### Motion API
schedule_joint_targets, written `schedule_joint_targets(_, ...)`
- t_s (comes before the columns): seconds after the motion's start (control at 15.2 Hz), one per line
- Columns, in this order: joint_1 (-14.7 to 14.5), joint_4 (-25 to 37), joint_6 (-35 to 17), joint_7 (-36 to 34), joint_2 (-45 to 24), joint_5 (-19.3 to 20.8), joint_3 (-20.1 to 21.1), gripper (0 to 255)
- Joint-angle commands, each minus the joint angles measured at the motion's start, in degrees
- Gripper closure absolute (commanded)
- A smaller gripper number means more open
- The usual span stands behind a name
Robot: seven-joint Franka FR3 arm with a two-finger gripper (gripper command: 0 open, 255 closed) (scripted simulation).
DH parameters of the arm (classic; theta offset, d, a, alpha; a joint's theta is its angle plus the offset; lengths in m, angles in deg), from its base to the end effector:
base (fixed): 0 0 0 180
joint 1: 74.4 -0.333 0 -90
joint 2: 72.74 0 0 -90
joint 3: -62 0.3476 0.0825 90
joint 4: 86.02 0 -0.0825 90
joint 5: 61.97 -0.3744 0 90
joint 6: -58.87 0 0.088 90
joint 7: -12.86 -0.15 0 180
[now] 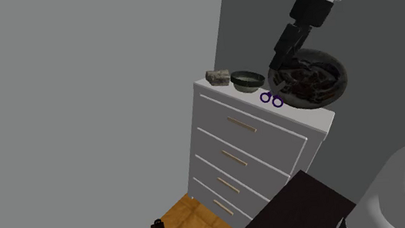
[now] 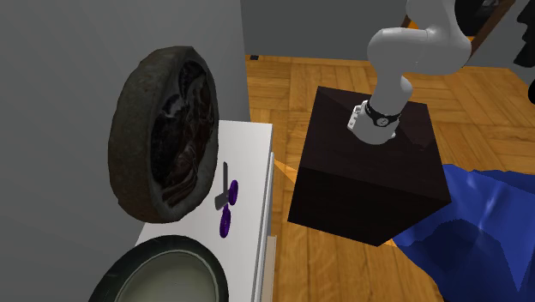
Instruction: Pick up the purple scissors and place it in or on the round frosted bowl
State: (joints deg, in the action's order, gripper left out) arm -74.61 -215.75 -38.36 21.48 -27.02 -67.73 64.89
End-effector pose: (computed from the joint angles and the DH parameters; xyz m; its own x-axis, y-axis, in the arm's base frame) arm 0.2914 0.0359 0.6298 0.9548 0.1825 0.2347 0.1945 -0.9805 -0.0290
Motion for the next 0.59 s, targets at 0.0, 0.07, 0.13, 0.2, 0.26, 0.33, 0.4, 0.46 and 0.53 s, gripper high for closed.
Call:
schedule_joint_targets(0.0,0.0,0.0,0.0,0.0,0.0,0.0,0.0,0)
schedule_joint_targets(0.07,0.3,-1.0,-1.1,1.2,0.0,0.5,-1.0,0)
schedule_joint_targets(0.13,0.6,-2.0,-2.2,2.4,-0.1,1.0,-2.1,0)
schedule_joint_targets(0.2,1.0,-2.9,-3.3,3.6,-0.3,1.6,-3.1,0)
schedule_joint_targets(0.26,1.3,-3.7,-4.4,4.8,-0.6,2.1,-4.2,0)
schedule_joint_targets(0.33,1.7,-4.4,-5.5,6.0,-0.9,2.6,-5.3,0)
schedule_joint_targets(0.4,2.0,-5.1,-6.6,7.2,-1.3,3.1,-6.4,0)
schedule_joint_targets(0.46,2.3,-5.7,-7.8,8.4,-1.8,3.5,-7.5,0)
schedule_joint_targets(0.53,2.7,-6.3,-9.0,9.6,-2.4,4.0,-8.6,0)
